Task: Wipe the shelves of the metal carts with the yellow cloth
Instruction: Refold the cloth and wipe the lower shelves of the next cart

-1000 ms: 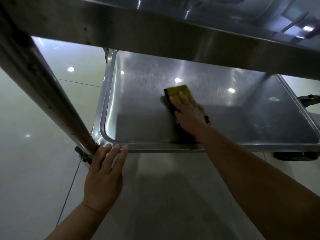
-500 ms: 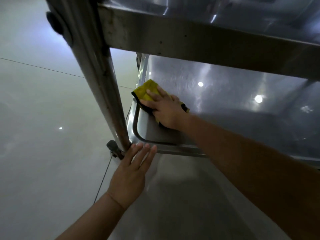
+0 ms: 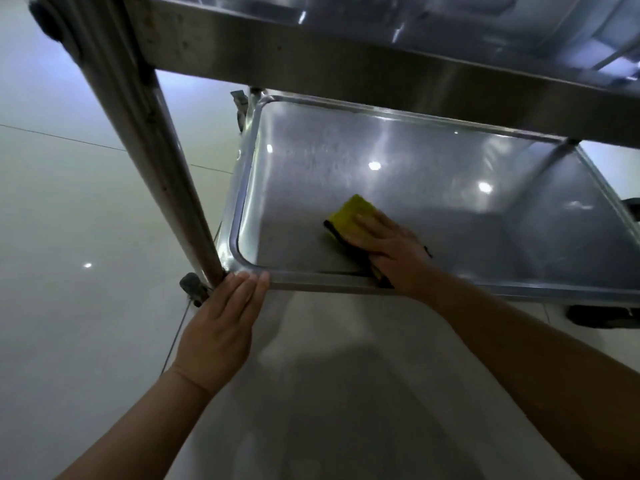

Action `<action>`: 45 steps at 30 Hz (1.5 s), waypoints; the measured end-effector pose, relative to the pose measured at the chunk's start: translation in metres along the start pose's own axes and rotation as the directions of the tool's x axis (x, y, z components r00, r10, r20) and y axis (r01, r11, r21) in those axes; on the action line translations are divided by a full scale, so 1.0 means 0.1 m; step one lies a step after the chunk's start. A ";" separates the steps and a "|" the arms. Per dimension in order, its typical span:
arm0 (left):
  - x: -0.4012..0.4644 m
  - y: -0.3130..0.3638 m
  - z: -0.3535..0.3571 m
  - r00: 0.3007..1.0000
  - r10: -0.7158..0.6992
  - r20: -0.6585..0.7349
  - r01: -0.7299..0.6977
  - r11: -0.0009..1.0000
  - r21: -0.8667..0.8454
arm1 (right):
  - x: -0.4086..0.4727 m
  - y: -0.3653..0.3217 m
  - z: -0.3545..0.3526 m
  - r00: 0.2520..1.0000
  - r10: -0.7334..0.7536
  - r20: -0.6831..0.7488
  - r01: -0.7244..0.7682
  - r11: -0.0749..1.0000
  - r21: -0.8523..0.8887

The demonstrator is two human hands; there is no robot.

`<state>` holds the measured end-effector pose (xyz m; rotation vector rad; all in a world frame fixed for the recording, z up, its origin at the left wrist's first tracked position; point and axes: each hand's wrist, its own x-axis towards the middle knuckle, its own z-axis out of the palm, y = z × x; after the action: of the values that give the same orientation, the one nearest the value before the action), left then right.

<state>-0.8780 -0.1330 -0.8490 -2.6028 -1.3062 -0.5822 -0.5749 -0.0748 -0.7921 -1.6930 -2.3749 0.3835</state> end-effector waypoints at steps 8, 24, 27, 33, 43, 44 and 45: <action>0.03 0.23 -0.04 0.990 -0.123 -0.062 0.118 0.990 -0.075 | -0.52 0.87 -0.47 0.717 0.691 -0.088 -0.697 0.714 -0.073; -0.02 0.21 0.23 0.988 -0.111 -0.112 0.111 0.994 -0.008 | 1.43 -1.49 0.33 0.958 0.150 0.243 -0.114 0.981 -0.155; -0.02 0.14 0.25 0.987 -0.097 -0.132 0.097 0.995 -0.001 | 1.50 -1.35 0.27 0.971 0.041 0.236 0.008 0.980 -0.201; -0.04 0.06 0.31 0.993 -0.020 -0.120 0.022 1.000 0.022 | 1.26 -0.22 -0.13 0.951 0.292 0.106 -0.268 0.943 -0.197; 0.02 0.09 0.26 0.988 -0.040 -0.152 0.038 0.999 -0.012 | -0.34 0.58 -0.41 0.735 0.670 -0.106 -0.678 0.726 -0.115; 0.04 0.12 0.23 0.987 -0.058 -0.152 0.054 0.998 -0.026 | -0.45 0.47 -0.37 0.710 0.690 -0.138 -0.704 0.703 -0.103; 0.05 0.14 0.20 0.985 -0.081 -0.151 0.076 0.996 -0.040 | -0.53 0.32 -0.32 0.692 0.702 -0.171 -0.721 0.686 -0.100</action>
<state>-0.8584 -0.1315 -0.8645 -2.4856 -1.3659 -0.8060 -0.5194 -0.1117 -0.7723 -2.6053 -1.5847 0.1823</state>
